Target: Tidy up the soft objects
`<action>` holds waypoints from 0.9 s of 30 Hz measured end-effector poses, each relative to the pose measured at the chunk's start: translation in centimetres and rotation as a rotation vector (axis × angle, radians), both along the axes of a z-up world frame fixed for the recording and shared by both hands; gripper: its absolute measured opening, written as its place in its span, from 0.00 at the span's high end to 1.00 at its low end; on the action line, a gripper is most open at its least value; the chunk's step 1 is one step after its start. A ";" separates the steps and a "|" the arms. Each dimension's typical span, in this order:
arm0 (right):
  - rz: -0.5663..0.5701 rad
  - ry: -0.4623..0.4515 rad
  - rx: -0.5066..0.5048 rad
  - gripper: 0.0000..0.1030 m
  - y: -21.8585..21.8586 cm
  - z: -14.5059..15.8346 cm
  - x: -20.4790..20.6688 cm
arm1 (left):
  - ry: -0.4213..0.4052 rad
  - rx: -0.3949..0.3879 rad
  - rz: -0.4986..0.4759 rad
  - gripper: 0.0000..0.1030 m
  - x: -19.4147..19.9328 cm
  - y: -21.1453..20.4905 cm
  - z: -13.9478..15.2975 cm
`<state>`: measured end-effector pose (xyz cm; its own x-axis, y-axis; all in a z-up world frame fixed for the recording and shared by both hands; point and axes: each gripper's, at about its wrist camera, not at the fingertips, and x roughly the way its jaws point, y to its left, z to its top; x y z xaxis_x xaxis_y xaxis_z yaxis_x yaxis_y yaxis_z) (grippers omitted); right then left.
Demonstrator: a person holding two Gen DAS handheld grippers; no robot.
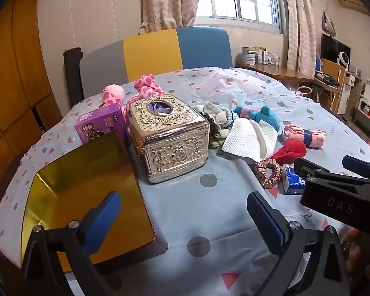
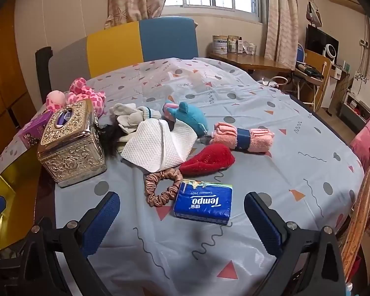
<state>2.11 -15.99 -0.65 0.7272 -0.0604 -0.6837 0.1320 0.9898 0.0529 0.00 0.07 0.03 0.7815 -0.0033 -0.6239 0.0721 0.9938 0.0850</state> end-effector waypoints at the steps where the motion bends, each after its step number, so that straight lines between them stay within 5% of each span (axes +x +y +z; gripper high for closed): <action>1: 0.002 -0.002 0.000 0.00 0.0 -0.1 0.0 | -0.005 0.031 0.002 0.00 0.0 -0.2 0.0; 27: 0.052 -0.010 -0.012 0.00 1.7 0.4 0.0 | 0.007 0.011 0.046 0.00 -0.5 1.7 0.5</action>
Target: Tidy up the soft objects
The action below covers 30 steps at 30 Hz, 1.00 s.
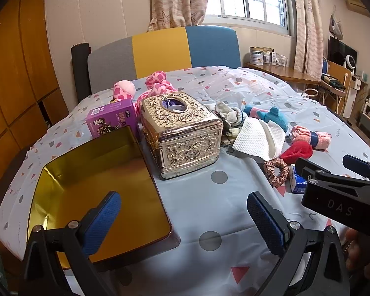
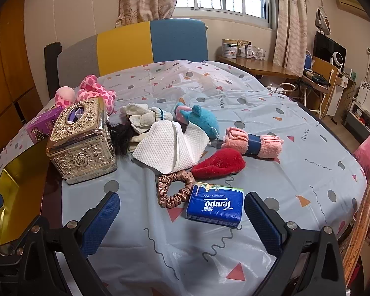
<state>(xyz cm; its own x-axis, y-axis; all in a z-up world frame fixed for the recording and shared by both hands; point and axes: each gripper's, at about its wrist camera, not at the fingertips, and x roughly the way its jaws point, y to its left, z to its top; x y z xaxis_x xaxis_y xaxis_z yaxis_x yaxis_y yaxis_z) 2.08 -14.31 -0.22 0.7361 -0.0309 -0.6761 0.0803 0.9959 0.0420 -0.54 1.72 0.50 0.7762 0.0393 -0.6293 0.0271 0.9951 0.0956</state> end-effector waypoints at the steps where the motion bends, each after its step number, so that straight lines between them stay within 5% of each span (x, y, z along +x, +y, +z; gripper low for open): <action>1: 0.000 0.000 0.000 0.00 0.0 0.0 0.0 | 0.000 -0.001 0.001 0.00 0.0 0.0 0.0; 30: -0.039 -0.018 -0.001 0.00 -2.4 0.9 1.3 | 0.022 -0.002 0.004 0.00 0.2 0.3 -0.3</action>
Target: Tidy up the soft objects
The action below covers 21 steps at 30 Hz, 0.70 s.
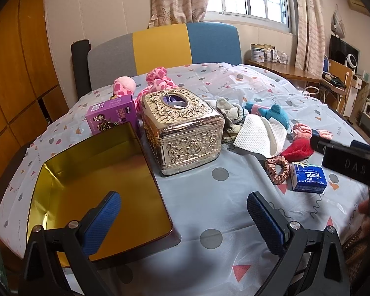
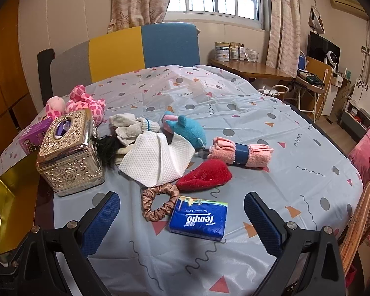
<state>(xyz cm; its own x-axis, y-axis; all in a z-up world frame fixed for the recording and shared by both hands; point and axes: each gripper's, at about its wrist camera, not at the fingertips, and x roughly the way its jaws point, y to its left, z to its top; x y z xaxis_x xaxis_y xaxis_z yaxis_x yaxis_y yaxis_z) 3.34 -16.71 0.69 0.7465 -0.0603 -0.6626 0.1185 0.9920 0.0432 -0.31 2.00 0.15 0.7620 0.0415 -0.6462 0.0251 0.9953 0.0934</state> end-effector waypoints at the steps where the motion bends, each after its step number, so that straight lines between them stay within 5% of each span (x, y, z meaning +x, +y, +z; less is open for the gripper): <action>1: -0.004 -0.002 -0.001 0.00 -0.2 0.1 0.1 | 0.001 0.001 -0.001 0.00 0.0 -0.1 0.0; 21: -0.091 -0.033 0.038 0.00 -4.2 1.2 1.6 | 0.019 0.016 -0.023 0.00 0.5 -0.9 -0.3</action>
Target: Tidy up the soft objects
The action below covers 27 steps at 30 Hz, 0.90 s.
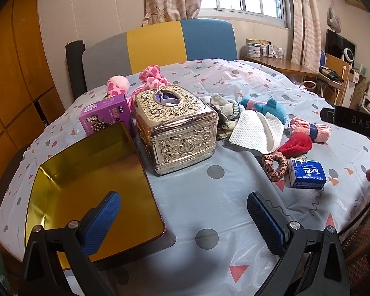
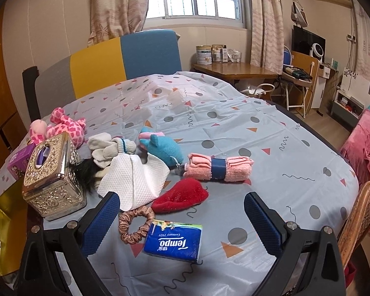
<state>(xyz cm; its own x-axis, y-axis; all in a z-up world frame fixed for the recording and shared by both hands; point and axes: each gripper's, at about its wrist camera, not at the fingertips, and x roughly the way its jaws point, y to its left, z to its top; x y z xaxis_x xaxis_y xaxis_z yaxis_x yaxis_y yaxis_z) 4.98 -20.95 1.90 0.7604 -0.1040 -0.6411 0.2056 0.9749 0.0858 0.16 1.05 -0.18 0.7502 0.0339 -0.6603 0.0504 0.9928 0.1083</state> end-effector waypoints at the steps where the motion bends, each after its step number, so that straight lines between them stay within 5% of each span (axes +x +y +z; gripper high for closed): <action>1: -0.004 -0.002 0.001 0.00 -0.2 0.0 0.0 | 0.002 0.001 -0.001 0.00 0.0 0.0 0.0; 16: -0.108 -0.039 0.094 0.00 -5.3 0.4 2.4 | 0.087 -0.074 -0.087 0.00 1.2 -0.7 -1.0; 27: -0.155 0.019 0.240 0.00 -8.0 -1.5 3.3 | 0.169 -0.089 -0.168 0.07 5.2 -4.0 -0.9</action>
